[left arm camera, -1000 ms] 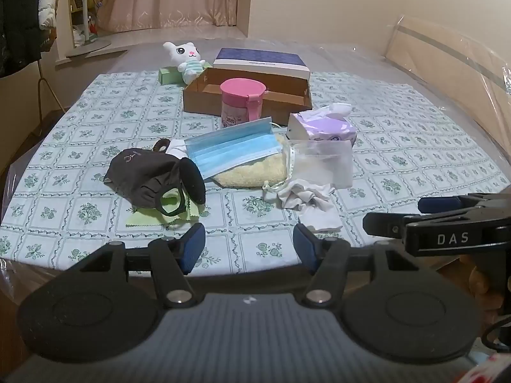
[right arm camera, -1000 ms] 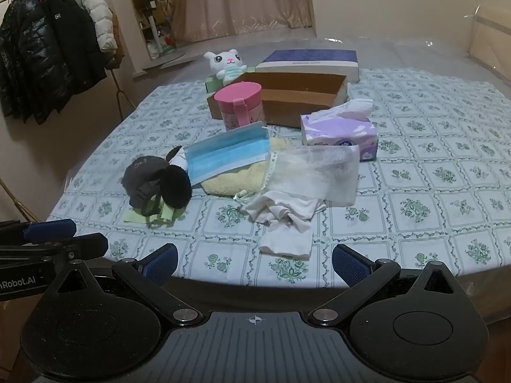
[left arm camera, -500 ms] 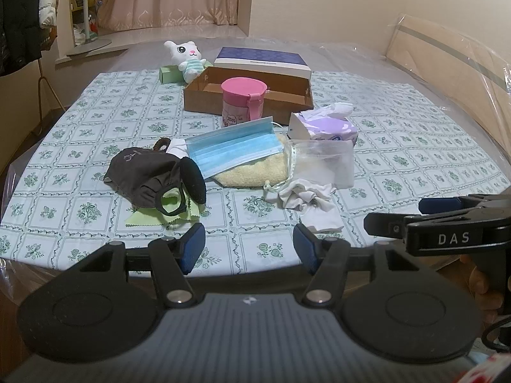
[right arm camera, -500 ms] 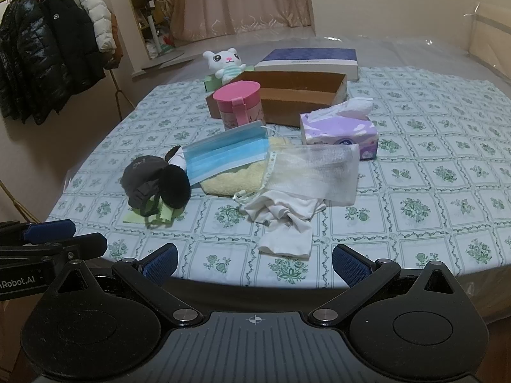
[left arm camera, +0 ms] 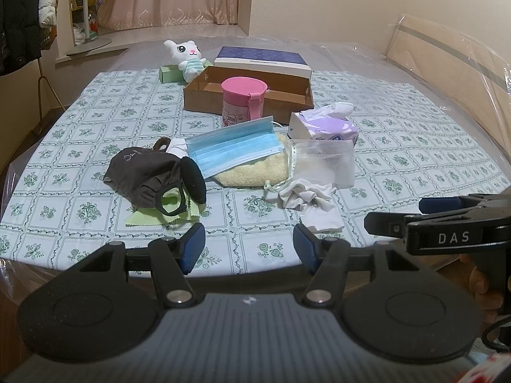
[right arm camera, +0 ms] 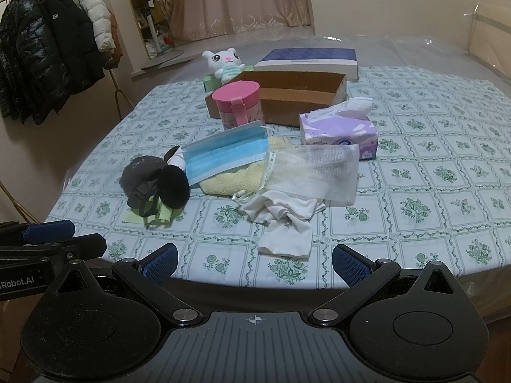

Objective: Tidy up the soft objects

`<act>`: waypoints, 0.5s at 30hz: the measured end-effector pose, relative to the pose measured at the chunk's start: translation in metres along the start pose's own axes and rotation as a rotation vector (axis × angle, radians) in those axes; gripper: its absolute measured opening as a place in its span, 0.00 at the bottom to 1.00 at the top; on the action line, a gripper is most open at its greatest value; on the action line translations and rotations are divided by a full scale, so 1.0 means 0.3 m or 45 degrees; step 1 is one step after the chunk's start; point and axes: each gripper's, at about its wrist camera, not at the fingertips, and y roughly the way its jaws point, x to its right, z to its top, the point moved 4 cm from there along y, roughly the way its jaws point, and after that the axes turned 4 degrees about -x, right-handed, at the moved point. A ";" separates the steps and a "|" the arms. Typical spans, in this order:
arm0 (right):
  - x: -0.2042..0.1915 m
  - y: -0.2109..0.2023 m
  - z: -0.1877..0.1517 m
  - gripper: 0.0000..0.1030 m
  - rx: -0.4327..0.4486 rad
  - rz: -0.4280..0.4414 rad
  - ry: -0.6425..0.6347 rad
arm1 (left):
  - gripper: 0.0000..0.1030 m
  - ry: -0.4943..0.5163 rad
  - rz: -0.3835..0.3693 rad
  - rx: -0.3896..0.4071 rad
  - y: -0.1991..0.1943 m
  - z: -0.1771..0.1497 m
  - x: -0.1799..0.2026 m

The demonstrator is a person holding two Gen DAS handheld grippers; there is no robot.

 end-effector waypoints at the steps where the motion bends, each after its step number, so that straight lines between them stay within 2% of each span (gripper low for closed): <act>1: -0.001 0.000 0.000 0.99 0.000 0.000 0.000 | 0.57 0.000 0.000 0.001 0.000 0.000 0.000; 15: 0.002 0.001 0.004 0.99 -0.001 -0.002 0.001 | 0.57 -0.001 0.000 -0.004 -0.001 0.000 0.001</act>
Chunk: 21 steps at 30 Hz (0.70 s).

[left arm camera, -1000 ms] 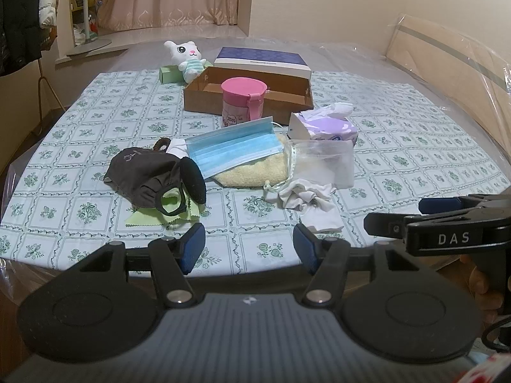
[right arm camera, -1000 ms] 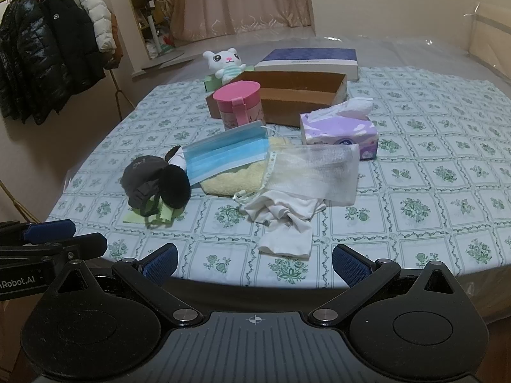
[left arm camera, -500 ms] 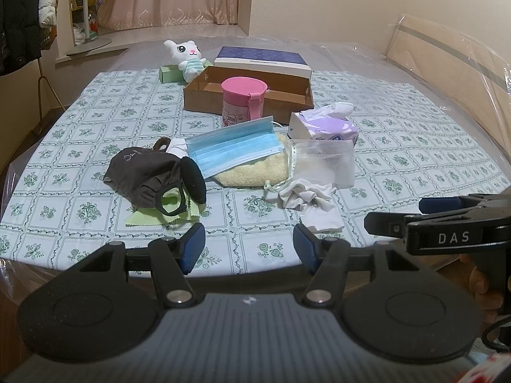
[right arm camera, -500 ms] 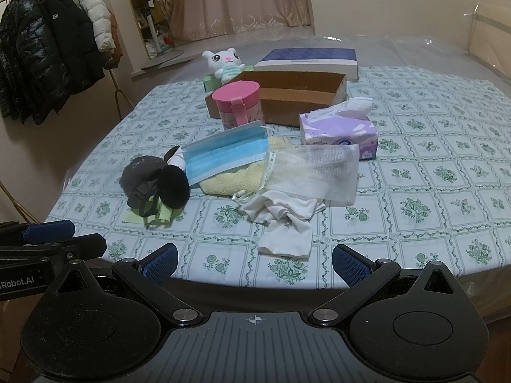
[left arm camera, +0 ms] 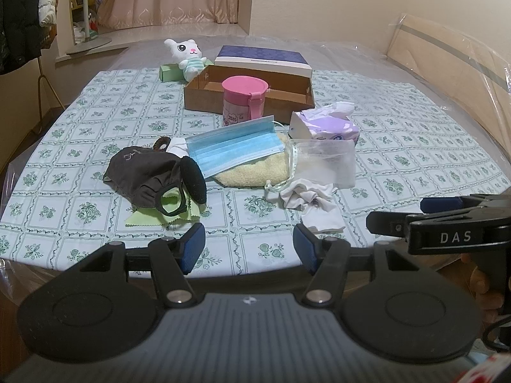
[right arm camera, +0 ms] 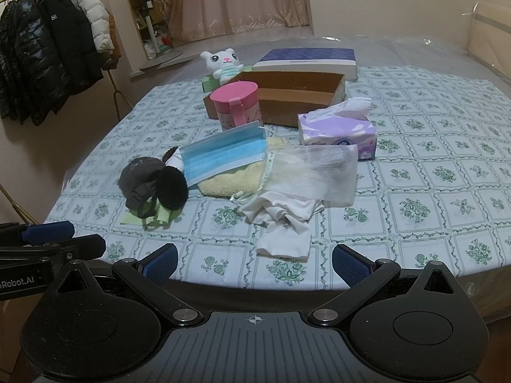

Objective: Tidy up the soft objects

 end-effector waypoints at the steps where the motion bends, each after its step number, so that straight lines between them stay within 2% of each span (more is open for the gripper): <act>1: 0.002 0.002 0.000 0.99 -0.001 0.000 0.001 | 0.57 0.000 0.000 0.001 0.001 0.000 -0.001; 21: 0.016 0.035 0.005 0.99 -0.008 -0.002 0.005 | 0.57 -0.007 0.002 -0.008 0.031 -0.008 -0.003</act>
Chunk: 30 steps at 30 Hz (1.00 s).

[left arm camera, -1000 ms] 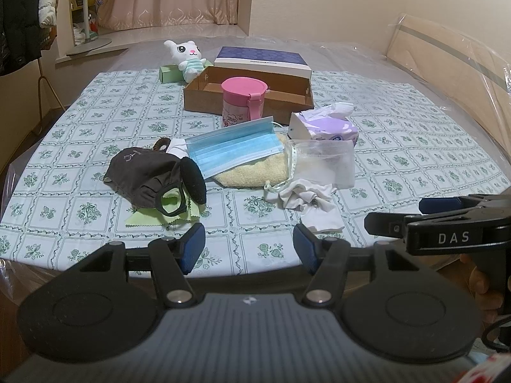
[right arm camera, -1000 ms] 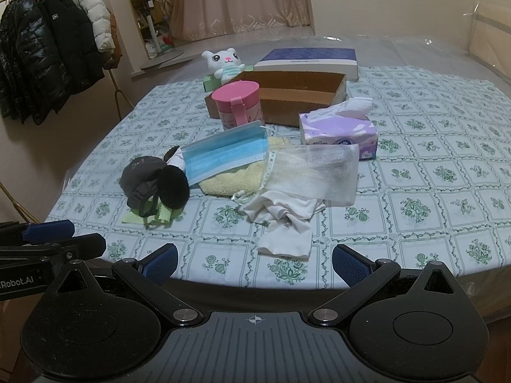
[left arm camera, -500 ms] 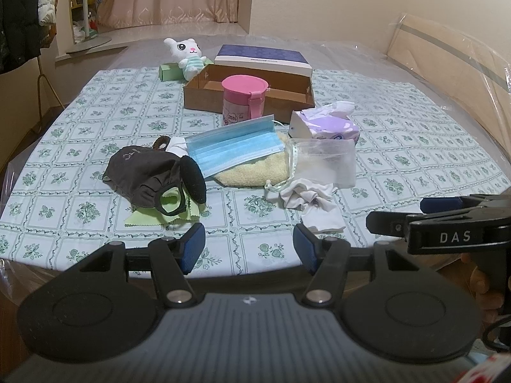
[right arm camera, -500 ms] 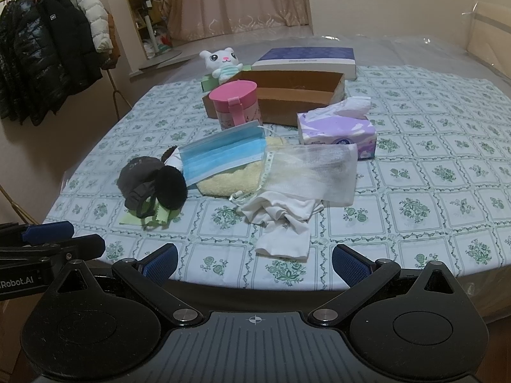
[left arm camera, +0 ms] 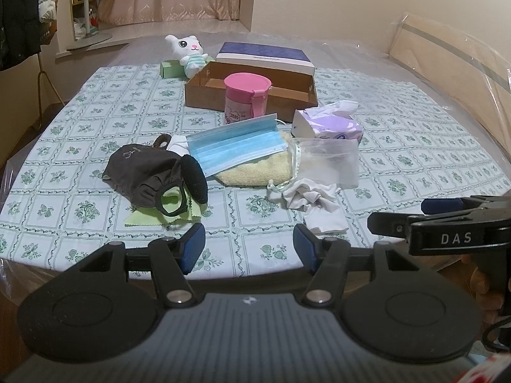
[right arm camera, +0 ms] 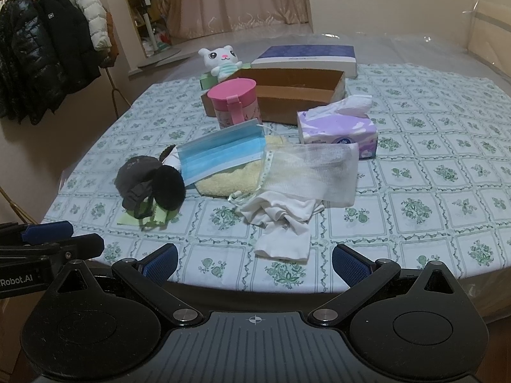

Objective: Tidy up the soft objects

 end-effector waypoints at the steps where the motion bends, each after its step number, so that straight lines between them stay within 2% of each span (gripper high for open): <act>1: 0.000 0.002 0.000 0.99 -0.001 -0.002 0.000 | 0.57 0.000 0.000 -0.001 0.004 0.000 -0.007; 17: 0.015 0.041 0.017 0.99 -0.011 -0.002 0.009 | 0.57 -0.015 0.018 -0.026 0.060 0.019 -0.040; 30: 0.049 0.060 0.047 0.99 0.048 0.019 0.032 | 0.57 -0.033 0.101 -0.003 0.061 0.055 -0.066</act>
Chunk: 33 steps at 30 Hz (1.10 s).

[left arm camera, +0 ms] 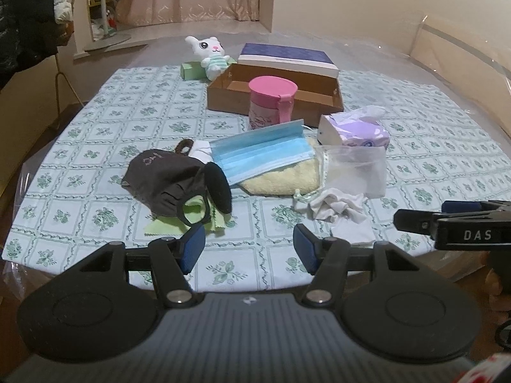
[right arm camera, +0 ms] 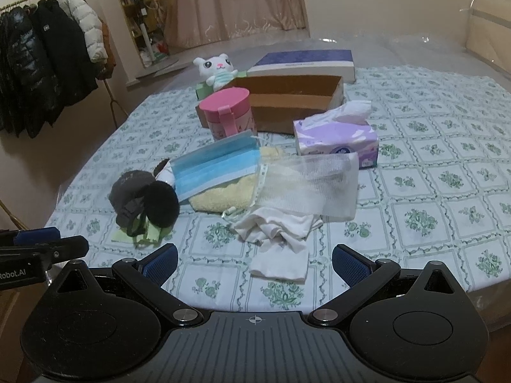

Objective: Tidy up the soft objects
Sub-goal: 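Reach the right tool to the clear plastic bag and close on it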

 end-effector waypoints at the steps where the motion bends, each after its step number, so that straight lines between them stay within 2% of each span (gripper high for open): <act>1: 0.005 -0.001 0.003 0.99 0.009 0.004 0.002 | 0.57 -0.002 0.005 0.003 0.003 0.006 -0.004; 12: 0.068 -0.014 0.026 0.99 0.127 0.044 0.024 | 0.57 -0.036 0.059 0.023 0.009 0.004 -0.057; 20: 0.104 0.033 0.012 0.99 0.142 0.044 0.029 | 0.57 -0.063 0.077 0.059 0.060 0.000 -0.124; 28: 0.146 0.090 0.018 0.99 0.162 -0.035 0.008 | 0.56 -0.054 0.063 0.094 0.157 -0.010 -0.181; 33: 0.168 0.109 0.028 0.95 0.180 -0.085 0.028 | 0.55 -0.043 0.026 0.108 0.213 -0.008 -0.214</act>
